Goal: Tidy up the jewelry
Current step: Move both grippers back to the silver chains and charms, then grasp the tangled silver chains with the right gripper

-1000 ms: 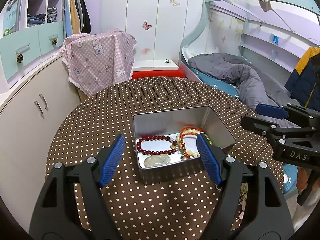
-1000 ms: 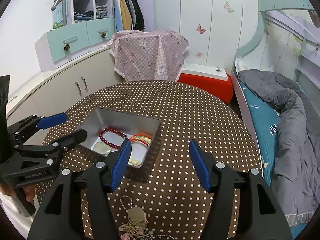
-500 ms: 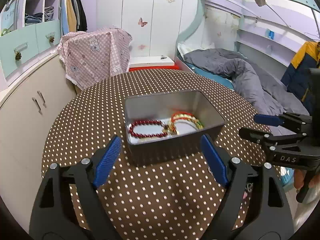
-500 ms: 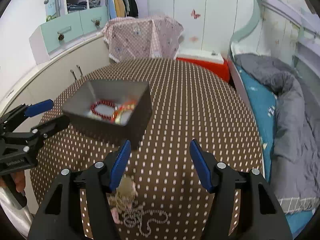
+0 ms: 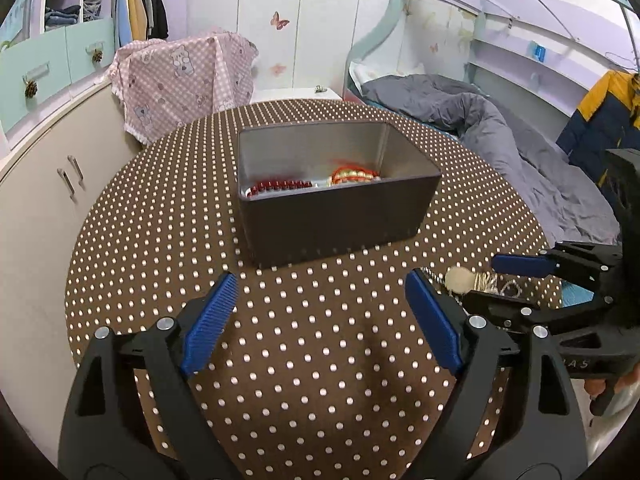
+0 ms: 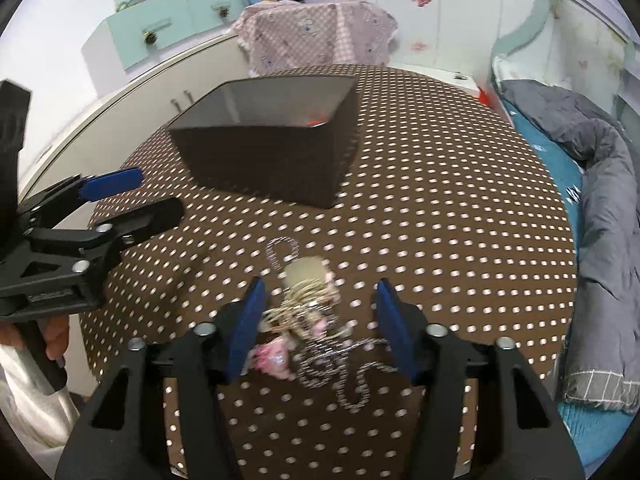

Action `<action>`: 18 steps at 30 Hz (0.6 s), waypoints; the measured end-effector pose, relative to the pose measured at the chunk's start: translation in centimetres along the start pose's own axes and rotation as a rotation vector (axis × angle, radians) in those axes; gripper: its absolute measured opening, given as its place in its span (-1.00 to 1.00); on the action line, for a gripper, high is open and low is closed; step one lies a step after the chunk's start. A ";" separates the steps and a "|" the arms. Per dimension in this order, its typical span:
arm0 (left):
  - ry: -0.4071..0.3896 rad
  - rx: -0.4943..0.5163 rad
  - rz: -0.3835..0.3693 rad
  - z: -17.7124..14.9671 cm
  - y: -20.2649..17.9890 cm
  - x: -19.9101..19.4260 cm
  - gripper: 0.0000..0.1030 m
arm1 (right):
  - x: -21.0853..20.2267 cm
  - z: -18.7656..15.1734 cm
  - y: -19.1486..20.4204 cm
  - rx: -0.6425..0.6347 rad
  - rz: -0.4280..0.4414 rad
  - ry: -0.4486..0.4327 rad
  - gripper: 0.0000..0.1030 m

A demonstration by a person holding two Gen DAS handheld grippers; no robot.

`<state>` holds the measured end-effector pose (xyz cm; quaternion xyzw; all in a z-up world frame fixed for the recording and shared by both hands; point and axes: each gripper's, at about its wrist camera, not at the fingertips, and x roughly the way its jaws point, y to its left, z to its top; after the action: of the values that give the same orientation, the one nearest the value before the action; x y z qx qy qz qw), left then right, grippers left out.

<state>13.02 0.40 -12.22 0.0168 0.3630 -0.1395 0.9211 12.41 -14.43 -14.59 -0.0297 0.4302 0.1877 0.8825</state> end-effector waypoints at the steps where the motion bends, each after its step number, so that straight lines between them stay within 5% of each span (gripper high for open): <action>1: 0.005 -0.002 0.000 -0.1 0.0 0.1 0.64 | 0.2 -0.1 0.2 -0.004 -0.001 0.008 -0.24; 9: 0.045 0.007 -0.011 -1.4 -0.6 0.7 0.64 | 0.2 0.7 -0.2 0.032 -0.004 -0.001 -0.72; 18: 0.052 0.032 -0.036 -1.2 -1.9 1.1 0.64 | -1.5 1.5 -1.6 0.062 -0.023 -0.051 -0.80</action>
<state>12.50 -1.51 -13.69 0.0285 0.3849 -0.1614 0.9083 13.32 -16.01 -12.67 -0.0022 0.4128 0.1649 0.8958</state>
